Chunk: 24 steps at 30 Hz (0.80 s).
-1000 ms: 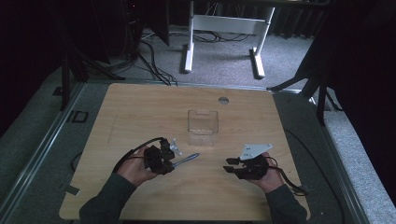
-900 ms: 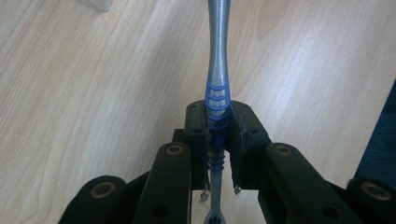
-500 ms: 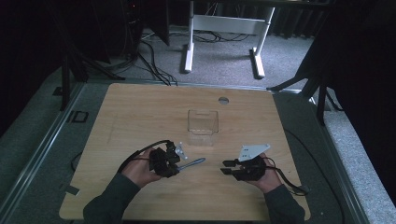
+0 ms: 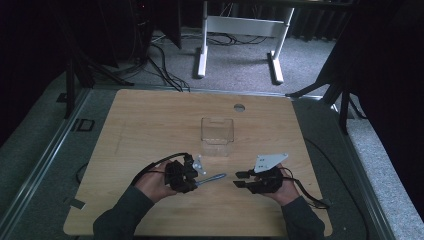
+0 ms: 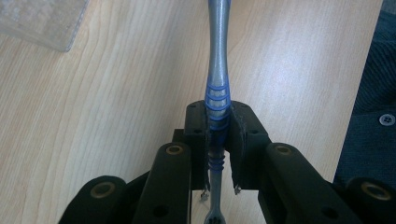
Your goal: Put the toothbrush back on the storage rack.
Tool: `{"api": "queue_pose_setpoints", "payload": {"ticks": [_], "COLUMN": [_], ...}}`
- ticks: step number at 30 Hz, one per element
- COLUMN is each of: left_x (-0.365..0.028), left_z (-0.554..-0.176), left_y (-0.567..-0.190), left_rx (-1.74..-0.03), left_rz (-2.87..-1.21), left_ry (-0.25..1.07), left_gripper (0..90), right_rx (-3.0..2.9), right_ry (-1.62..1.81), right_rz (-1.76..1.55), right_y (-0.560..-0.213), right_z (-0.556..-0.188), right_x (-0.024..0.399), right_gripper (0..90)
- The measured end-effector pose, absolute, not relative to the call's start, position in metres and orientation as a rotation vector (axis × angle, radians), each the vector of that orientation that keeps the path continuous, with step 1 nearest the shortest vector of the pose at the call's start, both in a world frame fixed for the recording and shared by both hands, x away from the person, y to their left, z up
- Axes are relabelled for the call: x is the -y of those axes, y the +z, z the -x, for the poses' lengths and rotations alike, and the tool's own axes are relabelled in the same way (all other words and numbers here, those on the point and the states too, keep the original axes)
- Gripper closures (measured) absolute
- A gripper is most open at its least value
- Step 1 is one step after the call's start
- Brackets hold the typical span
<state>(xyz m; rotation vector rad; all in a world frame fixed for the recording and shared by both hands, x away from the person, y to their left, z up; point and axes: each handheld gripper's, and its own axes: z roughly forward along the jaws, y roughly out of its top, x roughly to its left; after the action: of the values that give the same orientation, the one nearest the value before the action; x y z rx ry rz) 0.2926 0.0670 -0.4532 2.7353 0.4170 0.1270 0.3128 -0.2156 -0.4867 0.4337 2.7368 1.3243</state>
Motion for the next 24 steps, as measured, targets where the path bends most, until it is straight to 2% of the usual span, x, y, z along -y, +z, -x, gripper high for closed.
{"api": "queue_pose_setpoints", "payload": {"ticks": [10,24], "left_x": [-0.060,-0.047], "left_z": [-0.288,-0.283], "left_y": [-0.454,-0.457], "left_rx": [-0.362,-0.289], "left_rz": [-2.736,-2.733], "left_ry": [0.128,0.119], "left_gripper": [78.9,78.9], "right_rx": [-2.741,-2.780], "right_ry": [1.365,1.428], "right_rz": [-0.403,-0.321], "right_y": [-0.485,-0.485], "right_z": [-0.310,-0.306], "right_x": [0.215,0.212], "right_gripper": [62.1,63.4]}}
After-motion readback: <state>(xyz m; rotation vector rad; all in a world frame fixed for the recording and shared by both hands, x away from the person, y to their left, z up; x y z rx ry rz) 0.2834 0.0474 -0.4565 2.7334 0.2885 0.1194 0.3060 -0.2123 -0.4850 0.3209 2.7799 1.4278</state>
